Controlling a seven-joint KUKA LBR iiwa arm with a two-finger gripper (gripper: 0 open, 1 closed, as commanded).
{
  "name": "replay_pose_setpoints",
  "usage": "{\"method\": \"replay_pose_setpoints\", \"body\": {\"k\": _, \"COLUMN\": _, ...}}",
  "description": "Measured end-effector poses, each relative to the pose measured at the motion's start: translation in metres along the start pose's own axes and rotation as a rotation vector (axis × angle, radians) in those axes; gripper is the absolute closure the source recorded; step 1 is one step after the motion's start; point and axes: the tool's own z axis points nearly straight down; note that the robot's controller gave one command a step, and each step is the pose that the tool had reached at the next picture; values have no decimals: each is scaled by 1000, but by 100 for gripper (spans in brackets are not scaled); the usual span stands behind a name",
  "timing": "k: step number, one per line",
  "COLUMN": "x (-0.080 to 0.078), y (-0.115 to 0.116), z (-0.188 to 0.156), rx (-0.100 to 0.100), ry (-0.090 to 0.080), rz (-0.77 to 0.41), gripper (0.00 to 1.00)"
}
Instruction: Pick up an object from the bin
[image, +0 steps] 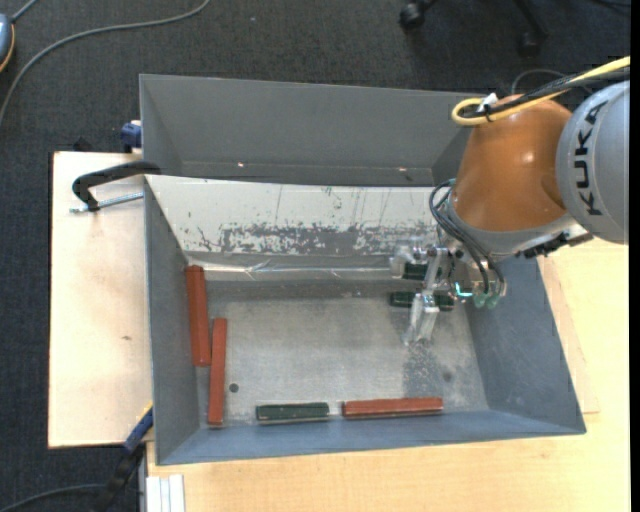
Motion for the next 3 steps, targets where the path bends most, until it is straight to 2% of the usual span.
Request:
{"method": "replay_pose_setpoints", "body": {"k": 1, "x": -47, "y": -19, "z": 5, "rx": 2, "ry": -13, "rz": -121, "gripper": 0}}
{"method": "replay_pose_setpoints", "body": {"k": 2, "x": -39, "y": -56, "z": -18, "rx": 1, "ry": -14, "rz": 204, "gripper": 0}}
{"method": "replay_pose_setpoints", "body": {"k": 3, "x": -46, "y": -54, "z": 100, "rx": 0, "ry": -6, "rz": 198, "gripper": 0}}
